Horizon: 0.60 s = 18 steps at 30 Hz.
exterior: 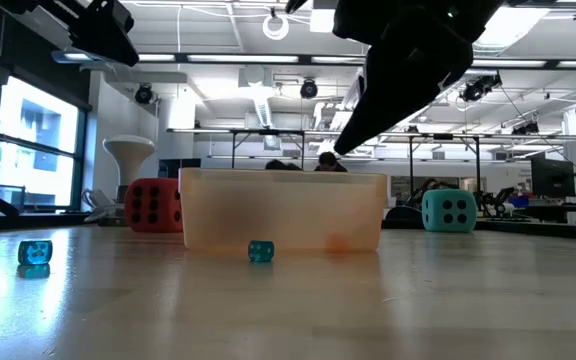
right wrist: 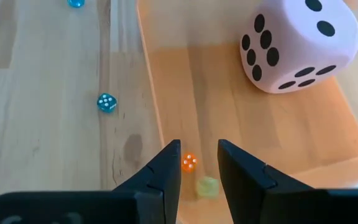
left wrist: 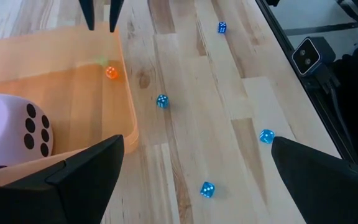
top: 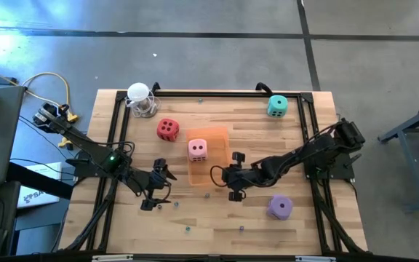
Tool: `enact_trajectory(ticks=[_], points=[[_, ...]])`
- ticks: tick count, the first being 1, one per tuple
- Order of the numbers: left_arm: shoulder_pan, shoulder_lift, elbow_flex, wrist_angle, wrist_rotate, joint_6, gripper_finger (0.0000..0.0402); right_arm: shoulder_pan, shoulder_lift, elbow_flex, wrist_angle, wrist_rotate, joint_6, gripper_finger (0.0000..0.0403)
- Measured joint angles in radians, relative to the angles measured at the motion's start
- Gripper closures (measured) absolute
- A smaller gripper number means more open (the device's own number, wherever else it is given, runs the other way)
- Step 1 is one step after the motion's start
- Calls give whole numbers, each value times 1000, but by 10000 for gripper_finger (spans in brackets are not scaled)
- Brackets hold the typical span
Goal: Pick & Place Dice
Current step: Put the large purple die into the orange bin
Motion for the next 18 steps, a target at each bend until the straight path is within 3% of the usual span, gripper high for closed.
enact_trajectory(ticks=[5, 9, 18], points=[[0, 0, 0, 0, 0, 0, 2, 2, 0, 0, 52, -5, 35, 304], [0, 0, 0, 0, 0, -4, 2, 3, 0, 0, 56, -11, 47, 280], [0, 0, 0, 0, 0, 0, 2, 3, 0, 0, 101, -4, 104, 142]])
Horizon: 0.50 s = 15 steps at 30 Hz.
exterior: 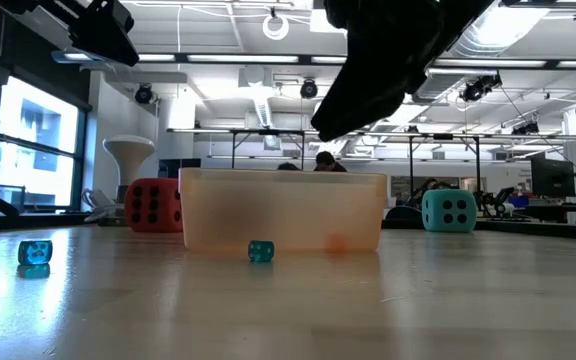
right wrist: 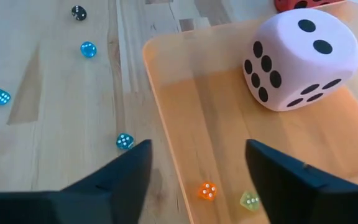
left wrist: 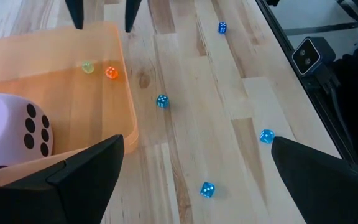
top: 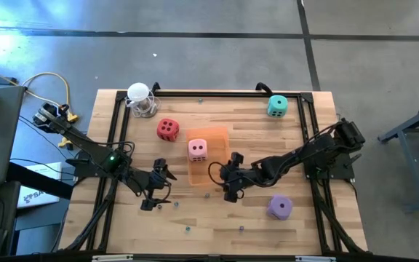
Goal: Pick & Place Dice
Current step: Put the large purple die into the orange bin
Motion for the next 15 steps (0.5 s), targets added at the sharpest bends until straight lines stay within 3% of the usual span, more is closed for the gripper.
enact_trajectory(ticks=[7, 15], points=[[0, 0, 0, 0, 0, 0, 2, 0, 0, 0, 39, -8, -34, 50], [0, 0, 0, 0, 0, 0, 2, -1, 0, 0, 43, -49, -24, 27]])
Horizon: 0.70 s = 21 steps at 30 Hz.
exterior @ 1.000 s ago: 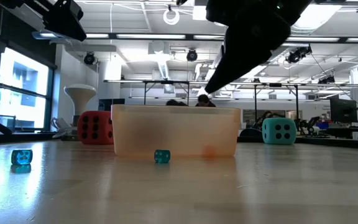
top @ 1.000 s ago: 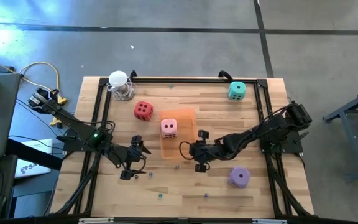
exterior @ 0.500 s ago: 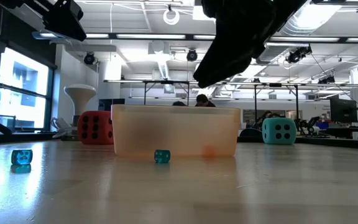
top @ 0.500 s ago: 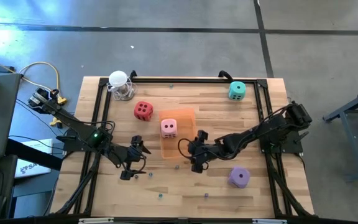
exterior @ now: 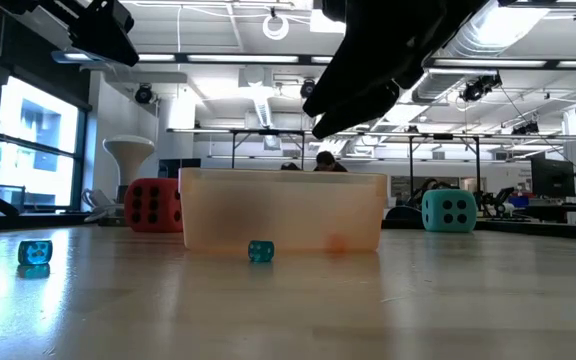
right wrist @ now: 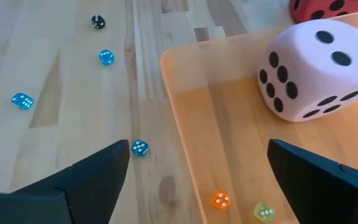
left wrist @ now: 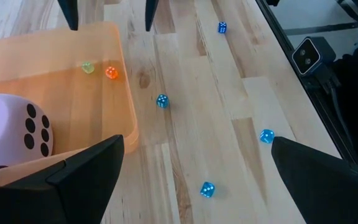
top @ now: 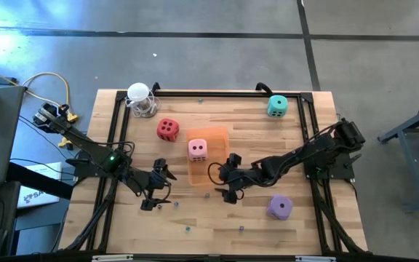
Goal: Pick & Place Dice
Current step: Put the large purple die into the orange bin
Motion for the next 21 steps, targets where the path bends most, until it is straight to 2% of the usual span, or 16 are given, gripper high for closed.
enact_trajectory(ticks=[6, 12, 21], points=[[0, 0, 0, 0, 0, 0, 2, 4, 0, 0, 2, -6, 6, 28], [0, 0, 0, 0, 0, 0, 2, 8, 0, 0, 2, -4, 15, 5], [0, 0, 0, 0, 0, 0, 2, 14, 0, 0, -3, 4, 41, 4]])
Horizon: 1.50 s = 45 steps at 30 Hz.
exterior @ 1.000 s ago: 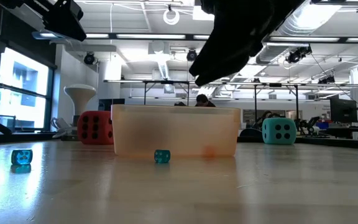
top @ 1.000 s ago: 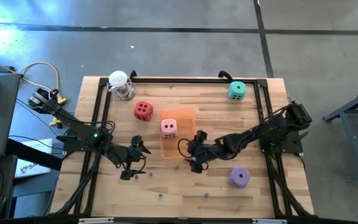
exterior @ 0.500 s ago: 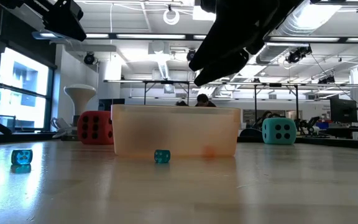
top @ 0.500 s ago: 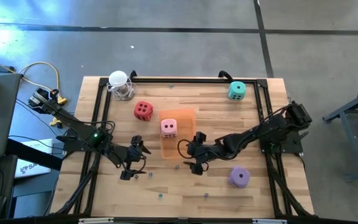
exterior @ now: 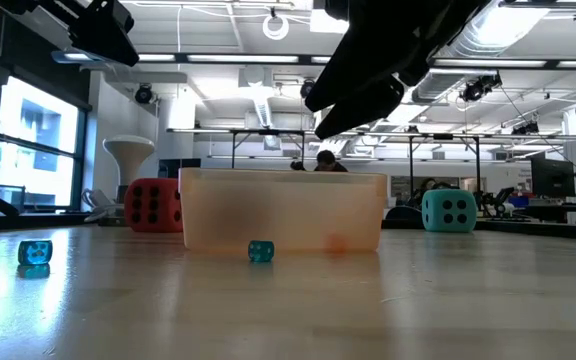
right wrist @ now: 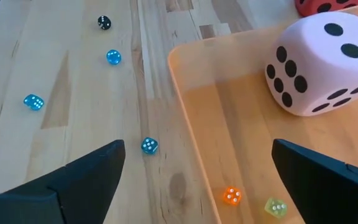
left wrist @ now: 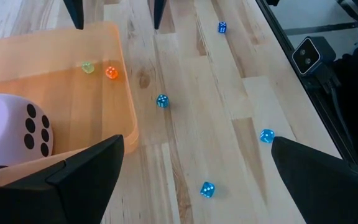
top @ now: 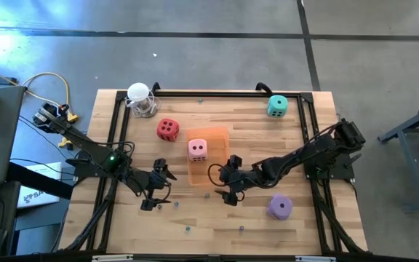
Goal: Pick & Place Dice
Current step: Put the large purple die into the orange bin
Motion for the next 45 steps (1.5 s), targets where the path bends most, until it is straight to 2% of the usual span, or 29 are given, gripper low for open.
enact_trajectory(ticks=[23, 27, 32, 35, 37, 41, 45], points=[[0, 1, 0, 0, 0, -4, 2, 0, 0, 0, 11, -5, -31, 4], [0, 1, 0, 0, 0, -3, 2, 7, -3, 0, -41, -2, -140, 5], [0, 1, 0, 0, 0, -3, 2, 81, -57, 34, -228, 111, -164, 5], [0, 1, 0, -1, 0, -3, 2, 147, -88, 93, -435, 168, -81, 5], [0, 1, 0, 0, 0, -3, 2, 193, -108, 139, -565, 164, 23, 5], [0, 1, 0, -1, 0, -3, 2, 275, -113, 210, -791, 82, 265, 5], [0, 1, 0, -1, 0, -3, 2, 334, -113, 221, -904, -30, 462, 5]])
